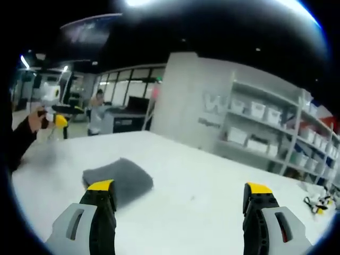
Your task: Open the folded towel by lifting each exposed corner and separating the folded layers until the towel lies flat within the target outline without major curled edges
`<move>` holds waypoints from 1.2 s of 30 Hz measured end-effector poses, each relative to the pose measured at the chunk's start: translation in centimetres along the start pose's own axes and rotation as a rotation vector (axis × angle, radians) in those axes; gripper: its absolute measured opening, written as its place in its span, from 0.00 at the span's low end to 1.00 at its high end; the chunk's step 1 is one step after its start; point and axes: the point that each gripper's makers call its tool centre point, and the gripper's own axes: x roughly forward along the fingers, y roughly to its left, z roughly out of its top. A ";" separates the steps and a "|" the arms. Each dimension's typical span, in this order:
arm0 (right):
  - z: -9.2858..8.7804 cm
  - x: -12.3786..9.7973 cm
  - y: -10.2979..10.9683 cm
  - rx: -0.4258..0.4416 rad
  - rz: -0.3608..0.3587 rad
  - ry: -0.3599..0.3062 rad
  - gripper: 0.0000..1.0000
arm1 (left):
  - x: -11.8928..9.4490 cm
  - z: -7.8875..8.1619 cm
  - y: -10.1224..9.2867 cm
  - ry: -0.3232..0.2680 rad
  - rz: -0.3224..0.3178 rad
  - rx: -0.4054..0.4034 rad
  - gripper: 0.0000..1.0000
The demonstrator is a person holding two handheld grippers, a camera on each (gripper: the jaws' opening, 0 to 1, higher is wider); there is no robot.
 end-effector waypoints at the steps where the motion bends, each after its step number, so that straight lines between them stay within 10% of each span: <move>1: 0.2 0.2 -0.1 0.000 0.000 -0.002 1.00 | 0.2 -0.3 0.1 0.020 -0.003 0.006 0.99; 36: 1.0 5.5 -0.6 0.014 0.041 -0.004 1.00 | 3.5 -2.3 1.1 0.096 -0.028 0.016 0.99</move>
